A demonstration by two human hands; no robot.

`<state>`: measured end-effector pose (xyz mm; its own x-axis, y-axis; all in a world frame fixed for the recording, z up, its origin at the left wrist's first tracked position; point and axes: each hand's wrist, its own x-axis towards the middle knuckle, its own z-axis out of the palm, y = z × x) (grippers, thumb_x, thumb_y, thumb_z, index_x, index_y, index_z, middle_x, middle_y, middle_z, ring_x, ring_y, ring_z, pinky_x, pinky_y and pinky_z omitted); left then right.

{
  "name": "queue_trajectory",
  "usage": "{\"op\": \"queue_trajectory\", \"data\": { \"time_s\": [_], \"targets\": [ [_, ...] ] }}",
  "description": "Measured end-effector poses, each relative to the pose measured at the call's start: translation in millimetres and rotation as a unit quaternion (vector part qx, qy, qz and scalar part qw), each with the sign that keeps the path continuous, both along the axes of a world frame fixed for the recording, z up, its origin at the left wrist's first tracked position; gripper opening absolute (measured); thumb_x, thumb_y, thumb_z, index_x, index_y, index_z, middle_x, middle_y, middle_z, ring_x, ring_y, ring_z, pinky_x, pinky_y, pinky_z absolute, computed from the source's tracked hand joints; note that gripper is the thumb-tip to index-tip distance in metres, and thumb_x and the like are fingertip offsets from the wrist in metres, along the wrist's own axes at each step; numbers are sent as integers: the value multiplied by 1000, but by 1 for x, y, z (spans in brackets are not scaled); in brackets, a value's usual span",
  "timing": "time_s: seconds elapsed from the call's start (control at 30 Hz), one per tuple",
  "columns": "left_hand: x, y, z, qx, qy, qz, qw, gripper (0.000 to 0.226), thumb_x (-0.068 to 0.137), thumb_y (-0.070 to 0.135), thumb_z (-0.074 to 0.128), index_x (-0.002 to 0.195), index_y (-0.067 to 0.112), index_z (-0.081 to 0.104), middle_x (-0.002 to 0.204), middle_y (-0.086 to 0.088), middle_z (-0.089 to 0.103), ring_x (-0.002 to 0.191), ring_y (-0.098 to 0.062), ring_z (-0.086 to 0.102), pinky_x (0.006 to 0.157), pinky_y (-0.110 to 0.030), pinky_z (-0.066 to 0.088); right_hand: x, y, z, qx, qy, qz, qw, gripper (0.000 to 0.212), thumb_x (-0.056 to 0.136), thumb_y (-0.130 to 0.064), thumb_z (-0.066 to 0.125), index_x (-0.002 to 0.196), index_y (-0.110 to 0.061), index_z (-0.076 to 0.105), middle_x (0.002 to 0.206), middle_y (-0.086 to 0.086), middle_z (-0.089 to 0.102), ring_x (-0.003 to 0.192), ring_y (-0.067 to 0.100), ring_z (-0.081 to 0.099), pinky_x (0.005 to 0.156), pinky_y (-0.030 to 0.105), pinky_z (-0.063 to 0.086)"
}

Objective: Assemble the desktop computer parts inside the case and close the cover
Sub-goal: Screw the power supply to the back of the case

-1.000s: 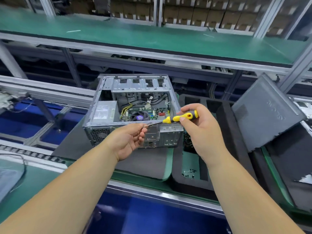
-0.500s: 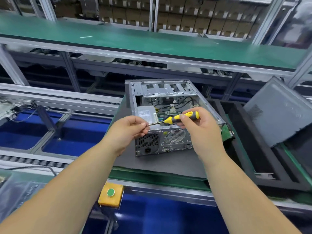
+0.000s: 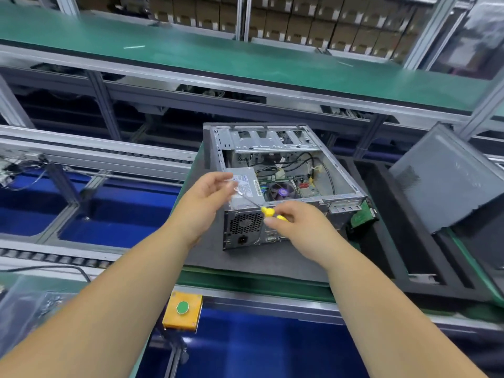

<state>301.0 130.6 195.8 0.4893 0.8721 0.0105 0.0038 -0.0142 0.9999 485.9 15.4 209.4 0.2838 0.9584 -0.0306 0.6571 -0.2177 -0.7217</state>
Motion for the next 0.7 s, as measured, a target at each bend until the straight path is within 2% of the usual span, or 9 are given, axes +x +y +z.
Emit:
{"op": "queue_trajectory", "data": {
  "time_s": [0.07,0.17,0.23,0.33,0.43,0.5,0.57,0.63,0.7],
  "targets": [
    [3,-1,-4,20,93,41,995,30,95,52,49,125,49,51,125,24,57,111,2,54,86,-21,37,9,7,-7,20,10,-26,999,17,95,-40,61,100,-24,67,95,-9,58,84,5,54,69,19,36],
    [6,0,-20,20,208,53,976,32,99,50,37,129,53,47,135,18,49,118,-8,48,94,-29,35,22,16,-18,23,4,-43,999,30,99,-35,56,113,-11,64,118,3,57,104,22,55,83,32,40],
    [7,-3,-29,-5,210,38,977,31,101,43,36,124,51,55,135,17,53,123,-10,50,106,-34,37,28,19,-25,15,21,-39,999,34,100,-34,55,118,-6,62,123,9,58,108,28,56,91,38,45],
    [8,-8,-34,-10,208,45,977,34,100,36,39,122,52,60,135,17,56,123,-11,54,111,-38,36,34,18,-32,23,33,-30,999,32,101,-33,54,126,-14,61,134,4,54,116,24,53,97,34,42],
    [9,-10,-36,-20,199,72,977,40,100,23,42,121,50,62,126,9,63,101,-14,57,91,-29,42,39,19,-35,25,30,-5,999,33,102,-32,51,131,-16,58,132,2,50,113,23,53,96,34,42],
    [10,-12,-38,-24,200,80,976,42,100,18,45,122,49,62,120,12,65,91,-16,52,77,-27,40,41,20,-35,22,22,7,999,28,103,-32,49,119,-13,61,119,3,52,99,24,54,86,38,46],
    [13,-17,-39,-15,214,81,973,45,98,14,49,125,48,61,124,16,63,90,-14,52,75,-24,41,44,19,-35,28,18,-3,999,27,103,-33,48,104,-9,61,107,6,52,86,25,53,75,38,43],
    [19,-25,-39,4,236,82,968,50,94,11,56,128,48,59,128,18,60,95,-7,57,80,-17,44,49,14,-37,43,25,-23,999,30,103,-32,49,109,-6,62,115,9,54,95,28,54,79,36,41],
    [26,-35,-42,10,231,73,970,58,87,4,63,131,41,58,131,15,60,112,0,58,98,-18,41,56,4,-38,54,39,-37,997,32,103,-31,49,116,-4,61,125,12,54,108,30,53,85,35,39]
  ]
}}
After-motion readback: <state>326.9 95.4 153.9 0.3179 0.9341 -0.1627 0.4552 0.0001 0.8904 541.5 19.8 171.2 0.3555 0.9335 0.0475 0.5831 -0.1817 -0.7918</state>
